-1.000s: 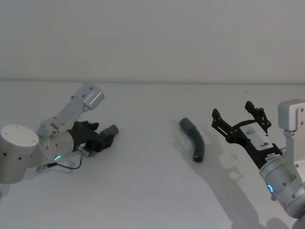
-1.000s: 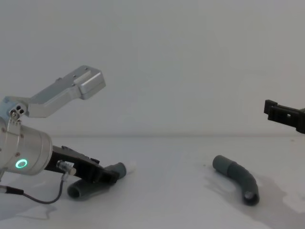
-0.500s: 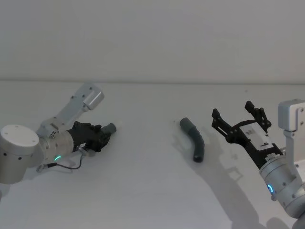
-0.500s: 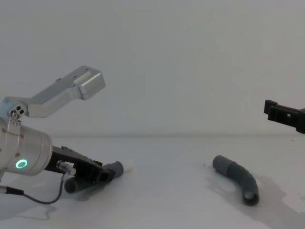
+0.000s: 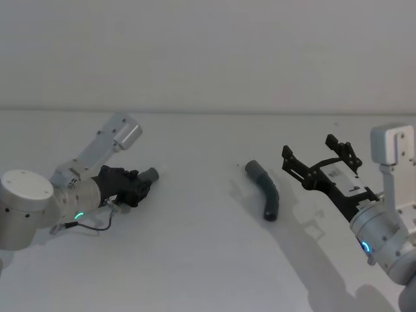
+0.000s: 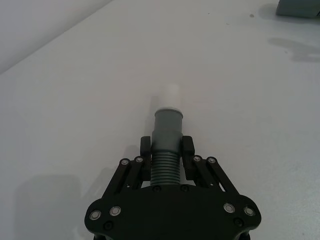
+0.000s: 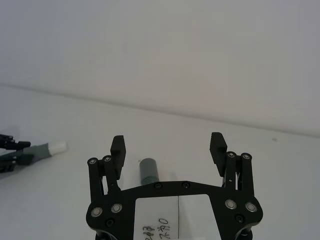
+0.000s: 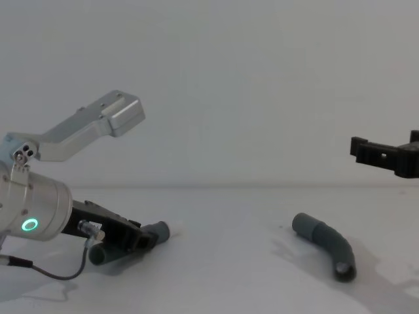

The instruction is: Use both hands to pick up one end of the pipe from the table, align the ends, and insert them.

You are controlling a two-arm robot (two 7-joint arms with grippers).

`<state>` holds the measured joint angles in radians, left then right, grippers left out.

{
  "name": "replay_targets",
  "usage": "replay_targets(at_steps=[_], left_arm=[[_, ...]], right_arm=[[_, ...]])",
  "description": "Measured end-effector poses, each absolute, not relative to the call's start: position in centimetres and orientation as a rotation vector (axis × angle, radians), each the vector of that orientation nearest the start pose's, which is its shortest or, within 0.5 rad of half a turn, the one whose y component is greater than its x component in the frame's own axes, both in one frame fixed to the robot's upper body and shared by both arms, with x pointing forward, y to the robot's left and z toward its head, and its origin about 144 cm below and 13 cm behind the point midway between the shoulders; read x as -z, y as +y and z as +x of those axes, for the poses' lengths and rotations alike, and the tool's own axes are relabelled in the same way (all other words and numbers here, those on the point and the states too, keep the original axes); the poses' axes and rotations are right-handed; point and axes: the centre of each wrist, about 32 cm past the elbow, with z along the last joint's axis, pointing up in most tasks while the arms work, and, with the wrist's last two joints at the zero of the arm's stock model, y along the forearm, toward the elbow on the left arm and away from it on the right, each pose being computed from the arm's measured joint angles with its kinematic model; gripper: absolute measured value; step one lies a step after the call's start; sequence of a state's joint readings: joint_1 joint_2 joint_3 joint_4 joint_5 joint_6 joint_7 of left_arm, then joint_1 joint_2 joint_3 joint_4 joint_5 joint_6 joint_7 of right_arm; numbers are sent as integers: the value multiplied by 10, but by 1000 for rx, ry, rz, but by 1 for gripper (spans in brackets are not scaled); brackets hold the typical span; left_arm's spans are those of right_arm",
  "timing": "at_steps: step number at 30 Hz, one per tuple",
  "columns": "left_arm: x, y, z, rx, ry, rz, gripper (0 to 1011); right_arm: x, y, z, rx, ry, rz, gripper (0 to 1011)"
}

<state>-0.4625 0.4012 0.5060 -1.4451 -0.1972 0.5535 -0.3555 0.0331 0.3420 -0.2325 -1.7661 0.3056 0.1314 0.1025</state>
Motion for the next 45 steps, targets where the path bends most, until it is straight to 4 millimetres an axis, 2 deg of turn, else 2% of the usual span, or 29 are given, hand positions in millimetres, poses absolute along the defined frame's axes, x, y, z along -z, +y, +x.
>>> replay_targets(at_steps=[22,45], left_arm=[[-1229,217,552,-904,54,567,348],[-1229,217,552,-904,54,567,348]], right_arm=[[-1225,-238,479,1081,125,-229,1001],[-1225,-241,492,1024,153,-374,1001]])
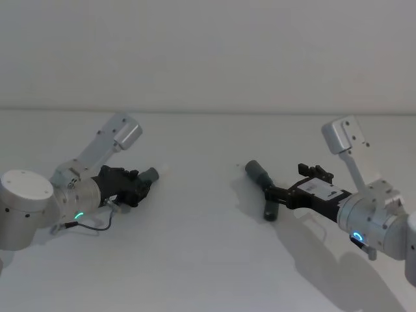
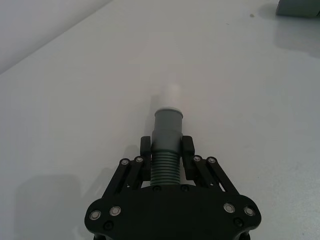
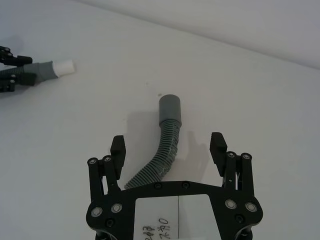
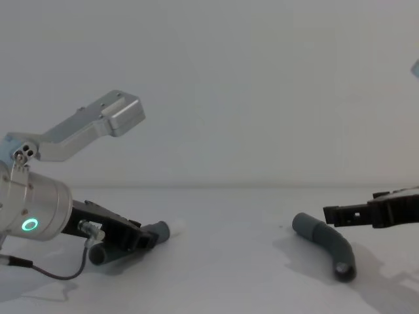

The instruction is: Use both hands to pick up one end of the pipe from the table, align the ends, and insert them.

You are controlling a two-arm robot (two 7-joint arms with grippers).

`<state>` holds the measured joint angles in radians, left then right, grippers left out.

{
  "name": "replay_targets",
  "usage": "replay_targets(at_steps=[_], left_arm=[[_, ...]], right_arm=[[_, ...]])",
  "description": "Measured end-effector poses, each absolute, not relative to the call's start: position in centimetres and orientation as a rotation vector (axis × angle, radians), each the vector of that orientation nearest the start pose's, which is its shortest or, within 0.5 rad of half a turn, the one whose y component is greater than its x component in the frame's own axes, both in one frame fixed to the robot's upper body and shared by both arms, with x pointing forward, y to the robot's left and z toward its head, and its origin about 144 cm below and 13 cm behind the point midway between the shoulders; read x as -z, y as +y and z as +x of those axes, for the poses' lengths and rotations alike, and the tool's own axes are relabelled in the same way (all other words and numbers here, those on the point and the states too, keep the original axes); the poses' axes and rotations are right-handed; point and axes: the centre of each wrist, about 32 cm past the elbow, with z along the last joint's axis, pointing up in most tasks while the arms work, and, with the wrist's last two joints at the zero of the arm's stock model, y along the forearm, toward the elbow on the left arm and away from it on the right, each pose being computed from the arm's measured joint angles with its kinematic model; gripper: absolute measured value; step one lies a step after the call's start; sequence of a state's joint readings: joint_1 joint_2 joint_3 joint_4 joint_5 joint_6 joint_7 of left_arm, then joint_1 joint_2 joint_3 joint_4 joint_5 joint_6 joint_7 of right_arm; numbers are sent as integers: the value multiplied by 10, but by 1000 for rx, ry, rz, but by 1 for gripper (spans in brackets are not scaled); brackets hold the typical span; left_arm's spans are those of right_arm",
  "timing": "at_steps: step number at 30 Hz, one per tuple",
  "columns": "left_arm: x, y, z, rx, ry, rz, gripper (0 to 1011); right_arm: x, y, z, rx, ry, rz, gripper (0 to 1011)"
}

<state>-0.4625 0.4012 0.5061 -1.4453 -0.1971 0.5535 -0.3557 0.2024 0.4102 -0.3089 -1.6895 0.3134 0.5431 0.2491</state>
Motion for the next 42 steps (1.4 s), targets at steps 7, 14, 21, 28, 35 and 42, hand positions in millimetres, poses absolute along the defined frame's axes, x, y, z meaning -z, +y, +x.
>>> replay_targets(at_steps=[7,14,21,28,35,42], left_arm=[[-1229,217,552,-904,54,567,348],[-1229,217,552,-904,54,567,348],[-1229,217,552,-904,54,567,348],[-1229,217,552,-904,54,567,348],[-1229,217,552,-904,54,567,348],[-1229,217,552,-904,54,567,348]], right_arm=[[-1223,-240,499,1016,165,-388,1001],[-1221,-238,505,1006,178,-395,1001],[-1217,-236,510,991,193,-404,1001],[-1213,-233,515,975,208,-411,1001],[-1209,-230,518,966,219,-414,1001],[-1204,-228,521,956,226,-412,1001]])
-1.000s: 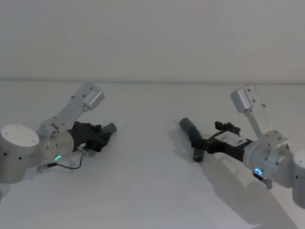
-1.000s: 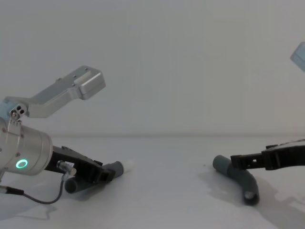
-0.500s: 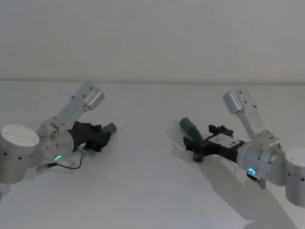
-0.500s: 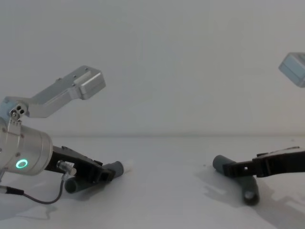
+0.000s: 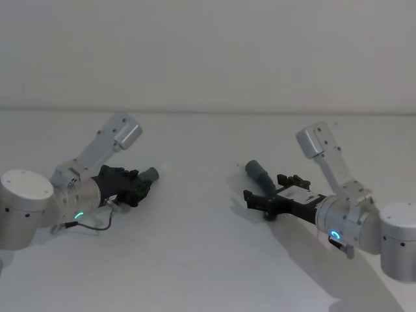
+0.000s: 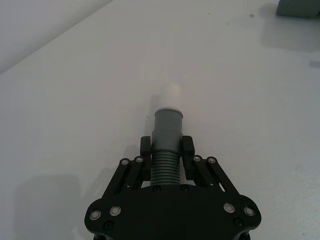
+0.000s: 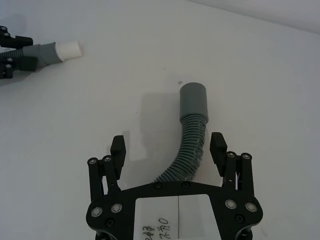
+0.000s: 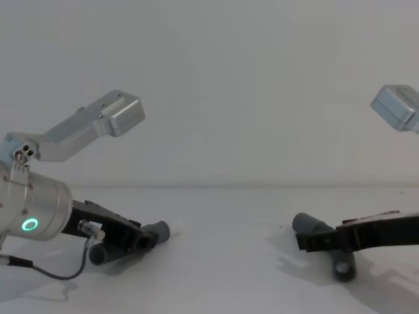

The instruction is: Use both hands to pick up one end of the pipe from the table, align the ends, and insert them.

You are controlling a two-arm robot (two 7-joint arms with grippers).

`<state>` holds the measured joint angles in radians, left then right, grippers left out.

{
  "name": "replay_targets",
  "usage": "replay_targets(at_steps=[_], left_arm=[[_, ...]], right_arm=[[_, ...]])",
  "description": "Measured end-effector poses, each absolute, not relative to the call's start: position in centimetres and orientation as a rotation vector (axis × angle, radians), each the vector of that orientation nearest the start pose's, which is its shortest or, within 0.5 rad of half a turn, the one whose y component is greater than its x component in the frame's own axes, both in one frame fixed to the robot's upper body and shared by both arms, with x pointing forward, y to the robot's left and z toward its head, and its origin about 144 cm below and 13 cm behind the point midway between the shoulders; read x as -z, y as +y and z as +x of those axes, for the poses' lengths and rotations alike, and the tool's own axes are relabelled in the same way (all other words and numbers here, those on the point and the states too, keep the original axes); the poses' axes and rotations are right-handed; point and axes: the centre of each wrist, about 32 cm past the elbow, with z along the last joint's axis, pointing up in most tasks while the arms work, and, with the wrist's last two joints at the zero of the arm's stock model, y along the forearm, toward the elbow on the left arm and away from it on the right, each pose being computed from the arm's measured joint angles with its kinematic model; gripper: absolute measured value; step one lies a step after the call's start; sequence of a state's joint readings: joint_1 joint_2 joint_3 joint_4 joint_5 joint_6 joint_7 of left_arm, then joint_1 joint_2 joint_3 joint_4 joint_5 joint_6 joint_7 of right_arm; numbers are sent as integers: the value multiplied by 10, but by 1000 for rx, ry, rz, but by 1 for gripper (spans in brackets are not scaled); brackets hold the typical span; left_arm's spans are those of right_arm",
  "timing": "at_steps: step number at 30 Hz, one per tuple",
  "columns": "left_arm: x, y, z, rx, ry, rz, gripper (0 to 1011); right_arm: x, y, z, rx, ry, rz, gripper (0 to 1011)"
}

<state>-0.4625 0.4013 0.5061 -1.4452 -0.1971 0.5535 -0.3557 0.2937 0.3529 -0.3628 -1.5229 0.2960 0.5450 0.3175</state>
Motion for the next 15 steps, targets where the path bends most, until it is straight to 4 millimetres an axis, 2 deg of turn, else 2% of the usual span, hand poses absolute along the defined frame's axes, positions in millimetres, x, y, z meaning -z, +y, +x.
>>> replay_targets(at_steps=[15], left_arm=[[-1229,217,552,-904,54,567,348]], right_arm=[[-1197,-222,522,953,236,-403,1001]])
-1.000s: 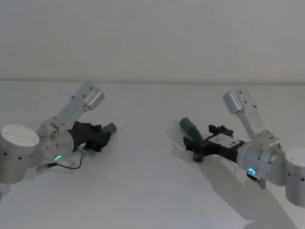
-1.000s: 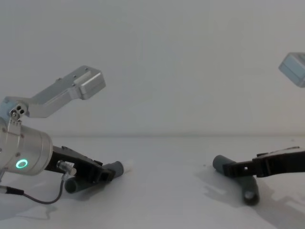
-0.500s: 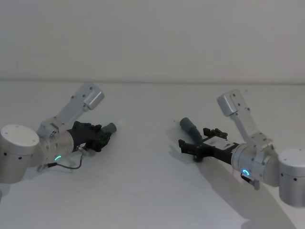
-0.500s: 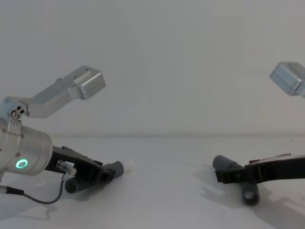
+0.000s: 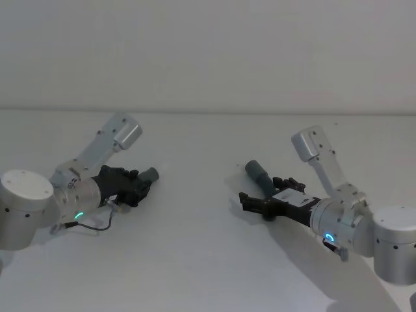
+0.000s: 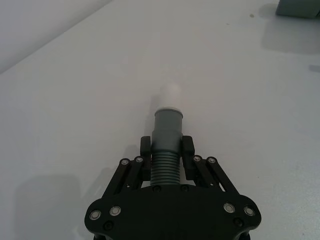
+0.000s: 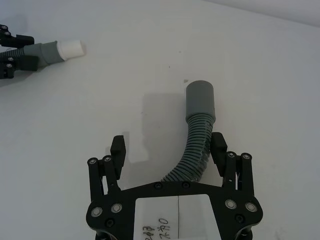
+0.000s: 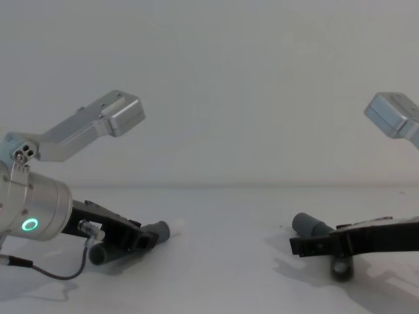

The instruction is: Use both hands to pick up one end of the pipe from the table, align the ends, and insert them.

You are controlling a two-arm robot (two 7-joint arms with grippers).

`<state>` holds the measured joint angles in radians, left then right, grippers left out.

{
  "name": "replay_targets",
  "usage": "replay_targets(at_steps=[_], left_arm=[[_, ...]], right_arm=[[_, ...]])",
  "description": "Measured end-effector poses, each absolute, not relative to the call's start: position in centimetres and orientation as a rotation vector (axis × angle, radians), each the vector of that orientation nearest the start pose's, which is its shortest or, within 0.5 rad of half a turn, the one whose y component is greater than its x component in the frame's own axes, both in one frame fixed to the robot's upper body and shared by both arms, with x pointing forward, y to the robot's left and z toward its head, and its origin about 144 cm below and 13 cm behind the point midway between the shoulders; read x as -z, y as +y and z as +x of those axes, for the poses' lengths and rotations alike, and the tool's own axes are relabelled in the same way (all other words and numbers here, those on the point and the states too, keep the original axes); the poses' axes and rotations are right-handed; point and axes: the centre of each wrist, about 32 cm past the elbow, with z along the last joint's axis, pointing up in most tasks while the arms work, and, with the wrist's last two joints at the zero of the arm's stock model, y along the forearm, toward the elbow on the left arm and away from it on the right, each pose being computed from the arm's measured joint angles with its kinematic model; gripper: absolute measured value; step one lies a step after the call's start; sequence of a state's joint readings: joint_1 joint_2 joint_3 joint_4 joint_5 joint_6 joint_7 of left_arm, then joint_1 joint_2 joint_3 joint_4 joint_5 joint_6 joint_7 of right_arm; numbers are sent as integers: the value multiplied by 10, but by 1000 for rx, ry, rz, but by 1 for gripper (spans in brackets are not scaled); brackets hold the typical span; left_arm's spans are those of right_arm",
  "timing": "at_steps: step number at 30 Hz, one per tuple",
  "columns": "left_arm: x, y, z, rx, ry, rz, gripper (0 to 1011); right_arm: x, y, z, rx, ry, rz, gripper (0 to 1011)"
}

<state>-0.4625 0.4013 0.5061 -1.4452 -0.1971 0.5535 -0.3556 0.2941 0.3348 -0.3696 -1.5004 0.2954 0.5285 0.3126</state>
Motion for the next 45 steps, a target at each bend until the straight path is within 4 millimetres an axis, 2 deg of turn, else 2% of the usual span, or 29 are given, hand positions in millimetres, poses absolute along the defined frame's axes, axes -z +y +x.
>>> replay_targets(at_steps=[42,45], left_arm=[[-1229,217,552,-904,54,567,348],[-1229,217,552,-904,54,567,348]], right_arm=[[-1194,-216,519,967,240,-421,1001],[-1194,-216,519,967,241,-421,955]])
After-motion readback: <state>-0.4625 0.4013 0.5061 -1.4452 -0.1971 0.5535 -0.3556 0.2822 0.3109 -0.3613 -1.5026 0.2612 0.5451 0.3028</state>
